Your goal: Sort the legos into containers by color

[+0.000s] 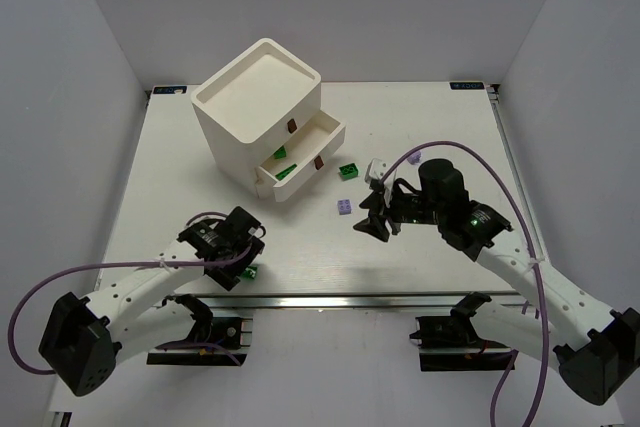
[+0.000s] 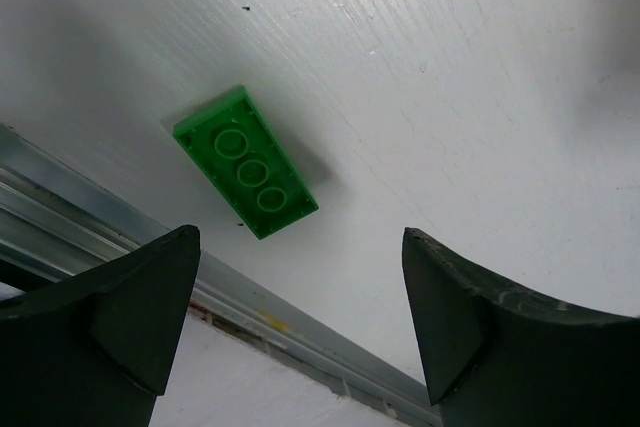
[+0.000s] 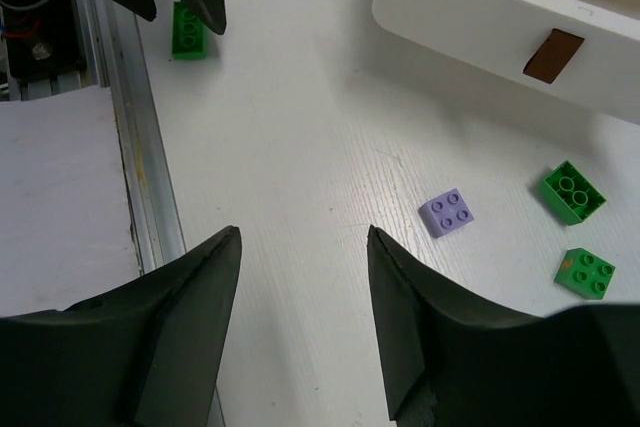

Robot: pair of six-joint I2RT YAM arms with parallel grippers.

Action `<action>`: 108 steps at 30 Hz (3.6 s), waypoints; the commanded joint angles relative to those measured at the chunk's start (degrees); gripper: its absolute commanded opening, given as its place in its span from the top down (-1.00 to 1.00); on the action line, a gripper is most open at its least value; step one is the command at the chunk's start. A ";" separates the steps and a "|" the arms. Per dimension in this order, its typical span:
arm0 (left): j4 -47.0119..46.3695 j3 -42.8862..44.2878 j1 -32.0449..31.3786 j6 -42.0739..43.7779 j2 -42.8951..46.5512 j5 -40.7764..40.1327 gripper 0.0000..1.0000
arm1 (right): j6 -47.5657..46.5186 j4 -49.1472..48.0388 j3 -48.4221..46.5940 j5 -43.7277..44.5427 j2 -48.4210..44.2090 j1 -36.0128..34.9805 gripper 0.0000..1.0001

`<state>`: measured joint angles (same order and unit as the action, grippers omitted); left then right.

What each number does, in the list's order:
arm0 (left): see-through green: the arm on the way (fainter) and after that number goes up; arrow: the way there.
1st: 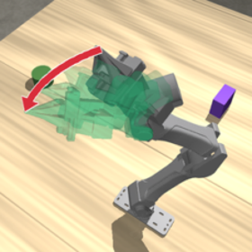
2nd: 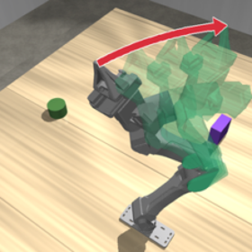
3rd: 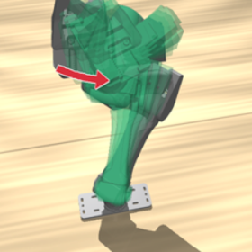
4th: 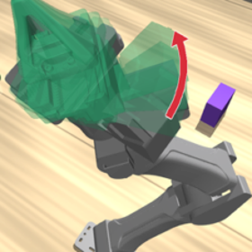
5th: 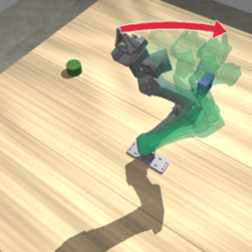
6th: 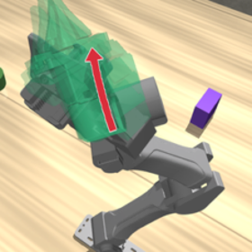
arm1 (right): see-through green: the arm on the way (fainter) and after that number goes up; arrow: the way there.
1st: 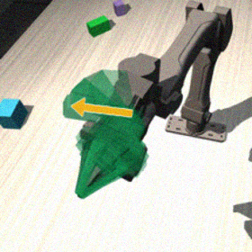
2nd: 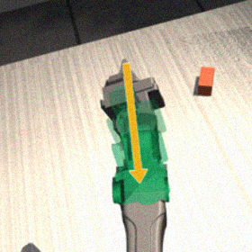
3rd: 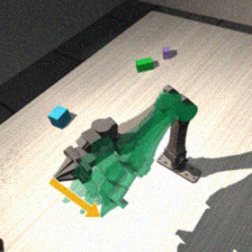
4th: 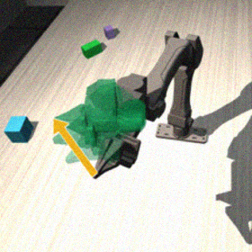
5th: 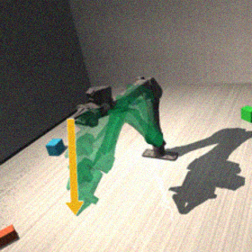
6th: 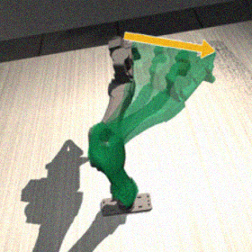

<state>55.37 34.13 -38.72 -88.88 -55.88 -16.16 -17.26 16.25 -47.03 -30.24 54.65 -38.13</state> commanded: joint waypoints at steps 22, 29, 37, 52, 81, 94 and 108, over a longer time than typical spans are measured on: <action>-5.19 -3.11 0.84 -3.05 -7.40 -3.44 -0.64 | -1.38 -3.24 1.41 -3.86 -1.92 4.82 -0.02; -6.24 -2.31 0.84 -2.97 -9.51 -3.61 -0.47 | -1.29 -3.24 1.59 -4.48 -2.18 5.70 -0.01; -5.02 -1.52 0.84 -2.44 -11.62 -2.64 -0.24 | -1.11 -3.24 1.58 -5.09 -2.62 6.75 0.00; -1.75 8.57 -0.04 20.00 -4.86 -2.91 1.00 | -0.67 -3.42 1.76 -6.67 -2.62 8.51 0.02; -10.63 52.09 -2.24 78.76 -29.29 -12.73 1.00 | -0.76 -4.74 2.55 -3.07 -0.78 12.55 0.00; -15.47 50.95 -2.24 80.88 -35.79 -17.32 0.25 | -0.76 -4.74 2.73 -3.77 -0.25 14.13 -0.07; -16.17 50.42 -2.24 79.92 -36.85 -19.96 -0.23 | -1.02 -4.39 2.90 -4.74 0.19 15.36 -0.12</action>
<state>40.07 84.03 -40.73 -8.80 -94.30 -34.44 -18.37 13.54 -44.31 -33.65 54.65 -23.29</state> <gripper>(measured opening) 0.612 0.560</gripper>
